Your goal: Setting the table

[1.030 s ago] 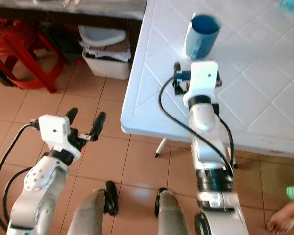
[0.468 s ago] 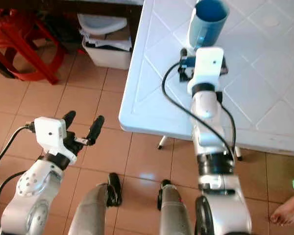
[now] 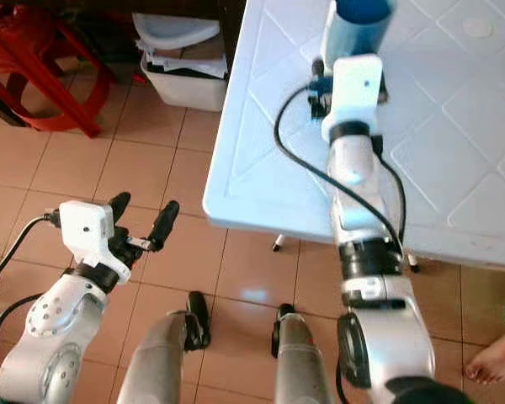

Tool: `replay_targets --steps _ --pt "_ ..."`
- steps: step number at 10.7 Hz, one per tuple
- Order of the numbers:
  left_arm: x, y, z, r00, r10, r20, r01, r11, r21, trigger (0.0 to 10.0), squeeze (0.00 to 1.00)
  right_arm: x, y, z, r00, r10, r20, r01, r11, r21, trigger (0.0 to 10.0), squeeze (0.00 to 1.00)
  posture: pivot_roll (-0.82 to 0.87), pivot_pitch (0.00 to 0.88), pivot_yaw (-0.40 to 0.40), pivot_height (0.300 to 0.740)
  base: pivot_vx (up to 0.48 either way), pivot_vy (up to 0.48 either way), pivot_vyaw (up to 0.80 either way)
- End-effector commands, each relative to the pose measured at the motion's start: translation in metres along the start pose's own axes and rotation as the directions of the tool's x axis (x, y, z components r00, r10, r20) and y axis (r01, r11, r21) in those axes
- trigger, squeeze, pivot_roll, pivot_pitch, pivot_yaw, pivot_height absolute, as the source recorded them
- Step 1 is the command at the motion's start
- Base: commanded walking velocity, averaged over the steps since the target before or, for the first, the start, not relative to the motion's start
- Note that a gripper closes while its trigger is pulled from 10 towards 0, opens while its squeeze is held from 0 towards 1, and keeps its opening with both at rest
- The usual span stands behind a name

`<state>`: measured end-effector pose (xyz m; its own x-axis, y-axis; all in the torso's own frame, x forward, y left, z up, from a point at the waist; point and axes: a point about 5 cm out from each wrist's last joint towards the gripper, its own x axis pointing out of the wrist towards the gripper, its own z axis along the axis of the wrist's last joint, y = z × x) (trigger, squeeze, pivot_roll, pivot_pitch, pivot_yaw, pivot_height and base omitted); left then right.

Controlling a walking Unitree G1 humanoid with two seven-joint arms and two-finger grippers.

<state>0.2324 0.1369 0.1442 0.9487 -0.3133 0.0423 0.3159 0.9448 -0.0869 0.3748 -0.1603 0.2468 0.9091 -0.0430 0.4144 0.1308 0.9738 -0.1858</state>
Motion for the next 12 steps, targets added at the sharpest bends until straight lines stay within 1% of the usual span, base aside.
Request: replay_targets --steps 1,4,8,12 --pt "-0.0039 0.0001 -0.001 1.0 -0.005 -0.015 0.005 1.0 0.004 10.0 0.0 -0.0002 0.0011 -0.0005 1.0 0.004 0.01 -0.004 1.0 -0.008 0.0 0.0 0.08 0.417 0.077 0.74 0.0 0.0 0.0" --pt "-0.0015 -0.0004 -0.0005 1.0 -0.003 -0.012 0.003 1.0 0.003 10.0 0.0 0.002 0.0007 0.0018 0.999 -0.008 0.037 0.009 1.0 -0.022 0.0 0.0 0.08 0.407 0.069 0.74 0.0 0.0 0.0" --pt "0.0019 -0.0006 -0.0007 1.0 0.001 0.0 -0.001 1.0 0.001 10.0 0.0 0.0052 0.0001 0.0023 0.998 -0.026 0.049 0.028 0.999 -0.032 0.0 0.0 0.07 0.388 0.056 0.74 0.0 0.0 0.0" --pt "0.0046 -0.0002 -0.0015 1.0 0.007 0.007 -0.007 1.0 0.001 10.0 0.0 0.002 0.0021 -0.0022 0.999 -0.035 0.039 0.036 0.999 -0.026 0.0 0.0 0.07 0.38 0.046 0.74 0.0 0.0 0.0"
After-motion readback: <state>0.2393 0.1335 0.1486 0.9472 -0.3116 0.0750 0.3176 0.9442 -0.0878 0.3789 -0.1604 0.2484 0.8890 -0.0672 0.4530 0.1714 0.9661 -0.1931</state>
